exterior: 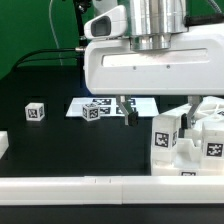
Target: Assemble chair
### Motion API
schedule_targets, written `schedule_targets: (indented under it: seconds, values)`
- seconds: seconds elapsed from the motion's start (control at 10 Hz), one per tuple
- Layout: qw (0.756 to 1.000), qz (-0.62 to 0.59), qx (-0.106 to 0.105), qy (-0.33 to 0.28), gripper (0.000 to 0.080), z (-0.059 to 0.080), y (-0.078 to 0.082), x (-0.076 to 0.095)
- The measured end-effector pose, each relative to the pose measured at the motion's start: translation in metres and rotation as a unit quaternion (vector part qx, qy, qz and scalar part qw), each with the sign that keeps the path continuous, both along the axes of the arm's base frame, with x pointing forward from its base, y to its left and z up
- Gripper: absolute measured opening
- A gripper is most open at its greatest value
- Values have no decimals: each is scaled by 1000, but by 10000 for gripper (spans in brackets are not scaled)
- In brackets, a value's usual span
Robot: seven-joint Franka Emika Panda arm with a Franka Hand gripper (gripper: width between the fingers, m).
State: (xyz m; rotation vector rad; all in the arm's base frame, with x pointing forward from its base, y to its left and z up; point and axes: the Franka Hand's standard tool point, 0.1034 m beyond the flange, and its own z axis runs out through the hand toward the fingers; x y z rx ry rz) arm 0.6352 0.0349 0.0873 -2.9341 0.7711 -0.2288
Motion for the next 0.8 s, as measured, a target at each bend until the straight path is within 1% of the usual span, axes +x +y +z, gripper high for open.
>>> schedule_targets:
  seconds: [0.2,0.4,0.5,0.6,0.7,0.8]
  values:
    - [1000,1,5,24,648,-4,-2,-8]
    - [999,-10,4,32,648,-10,10,-13]
    - [999,-20,4,32,648,-9,7,-12]
    - [999,-31,6,32,560,-9,6,-12]
    - [999,-31,5,32,376,-9,6,-12]
    - [999,-40,7,33,376,-9,6,-12]
